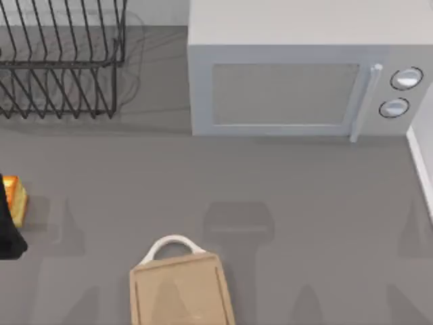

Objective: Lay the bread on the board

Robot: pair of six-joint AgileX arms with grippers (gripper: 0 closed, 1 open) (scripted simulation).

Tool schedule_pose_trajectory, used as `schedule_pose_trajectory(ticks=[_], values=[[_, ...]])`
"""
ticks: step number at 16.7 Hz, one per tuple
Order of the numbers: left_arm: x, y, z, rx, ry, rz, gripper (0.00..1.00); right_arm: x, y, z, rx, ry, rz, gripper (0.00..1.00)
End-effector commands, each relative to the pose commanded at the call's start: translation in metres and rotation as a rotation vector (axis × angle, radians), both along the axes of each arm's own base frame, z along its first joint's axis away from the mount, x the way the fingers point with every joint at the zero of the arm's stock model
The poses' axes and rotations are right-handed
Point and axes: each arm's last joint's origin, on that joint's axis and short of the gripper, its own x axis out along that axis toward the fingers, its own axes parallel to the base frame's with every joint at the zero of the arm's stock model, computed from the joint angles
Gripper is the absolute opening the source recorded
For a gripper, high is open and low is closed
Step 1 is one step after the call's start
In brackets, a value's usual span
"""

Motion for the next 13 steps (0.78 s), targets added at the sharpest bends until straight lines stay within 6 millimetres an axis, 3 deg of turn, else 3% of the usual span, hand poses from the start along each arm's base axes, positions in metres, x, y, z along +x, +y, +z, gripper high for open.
schedule_pose_trajectory(ticks=[4, 8, 11, 13], values=[[0.000, 0.000, 0.005, 0.001, 0.024, 0.004, 1.00, 0.000, 0.000, 0.000, 0.000, 0.000, 0.000, 1.00], [0.007, 0.002, 0.033, 0.005, 0.177, 0.017, 1.00, 0.000, 0.000, 0.000, 0.000, 0.000, 0.000, 1.00], [0.026, 0.004, 0.057, 0.008, 0.391, 0.027, 1.00, 0.000, 0.000, 0.000, 0.000, 0.000, 0.000, 1.00], [0.050, 0.007, 0.067, 0.006, 0.578, 0.032, 1.00, 0.000, 0.000, 0.000, 0.000, 0.000, 0.000, 1.00]])
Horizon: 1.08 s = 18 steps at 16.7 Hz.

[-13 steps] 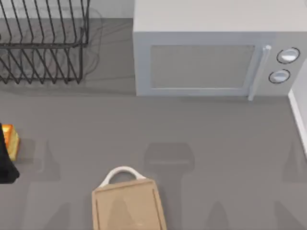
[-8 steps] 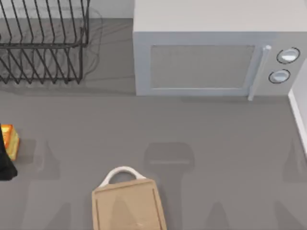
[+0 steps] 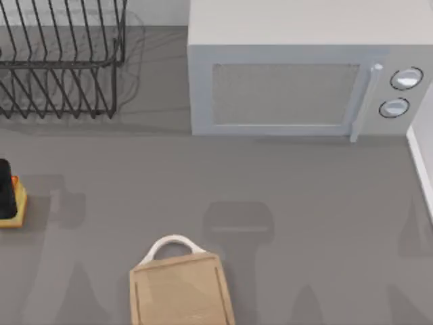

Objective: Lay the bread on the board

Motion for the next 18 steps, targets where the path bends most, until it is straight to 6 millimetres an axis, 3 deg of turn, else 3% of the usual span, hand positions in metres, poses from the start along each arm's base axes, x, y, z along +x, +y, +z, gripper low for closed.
schedule_pose_trajectory(ticks=[5, 11, 14, 18], values=[[0.076, 0.009, -0.002, -0.017, 0.480, 0.013, 1.00, 0.000, 0.000, 0.000, 0.000, 0.000, 0.000, 1.00], [0.151, 0.022, -0.030, -0.041, 0.860, 0.020, 1.00, 0.000, 0.000, 0.000, 0.000, 0.000, 0.000, 1.00], [0.174, 0.027, -0.045, -0.049, 0.962, 0.022, 1.00, 0.000, 0.000, 0.000, 0.000, 0.000, 0.000, 1.00], [0.181, 0.029, -0.049, -0.052, 0.991, 0.024, 1.00, 0.000, 0.000, 0.000, 0.000, 0.000, 0.000, 1.00]])
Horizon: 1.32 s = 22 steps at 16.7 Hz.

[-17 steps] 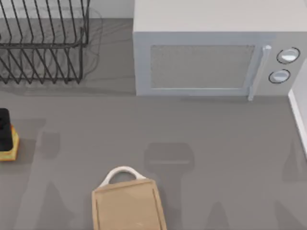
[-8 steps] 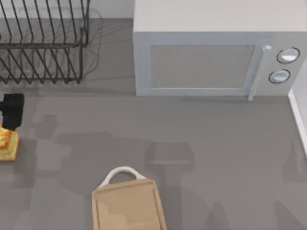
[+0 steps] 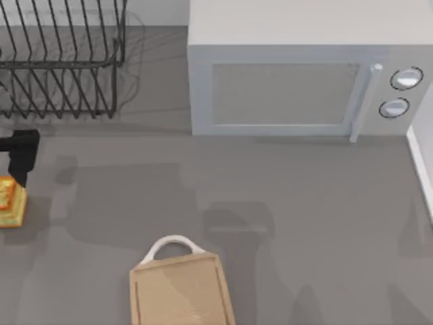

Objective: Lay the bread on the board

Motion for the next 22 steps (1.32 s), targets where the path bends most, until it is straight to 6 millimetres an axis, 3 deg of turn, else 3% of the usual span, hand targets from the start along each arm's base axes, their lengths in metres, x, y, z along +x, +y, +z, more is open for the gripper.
schedule_pose_trajectory(ticks=[5, 12, 16, 22], values=[[-0.001, -0.001, -0.005, 0.000, 0.001, -0.001, 1.00, 0.000, 0.000, 0.000, 0.000, 0.000, 0.000, 1.00], [0.000, 0.000, -0.066, 0.000, -0.004, 0.000, 1.00, 0.000, 0.000, 0.000, 0.000, 0.000, 0.000, 1.00], [0.000, 0.000, -0.070, 0.000, 0.000, 0.000, 1.00, 0.000, 0.000, 0.000, 0.000, 0.000, 0.000, 1.00], [0.000, 0.000, -0.070, 0.000, 0.000, 0.000, 0.55, 0.000, 0.000, 0.000, 0.000, 0.000, 0.000, 1.00]])
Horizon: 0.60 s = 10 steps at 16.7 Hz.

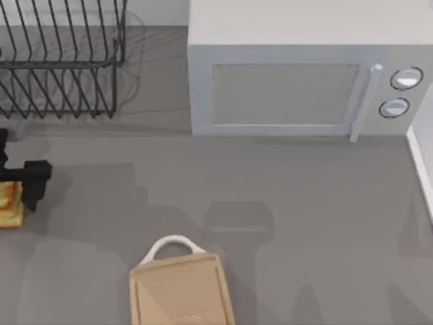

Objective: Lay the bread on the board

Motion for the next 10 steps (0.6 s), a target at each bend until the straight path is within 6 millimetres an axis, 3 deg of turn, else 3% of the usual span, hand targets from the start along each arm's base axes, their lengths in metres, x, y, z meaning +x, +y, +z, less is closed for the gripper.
schedule_pose_trajectory(ticks=[7, 10], values=[[0.0000, 0.0000, 0.0000, 0.000, 0.000, 0.000, 0.02, 0.0000, 0.0000, 0.0000, 0.000, 0.000, 0.000, 1.00], [0.0000, 0.0000, 0.0000, 0.000, 0.000, 0.000, 0.00, 0.0000, 0.0000, 0.0000, 0.000, 0.000, 0.000, 1.00]])
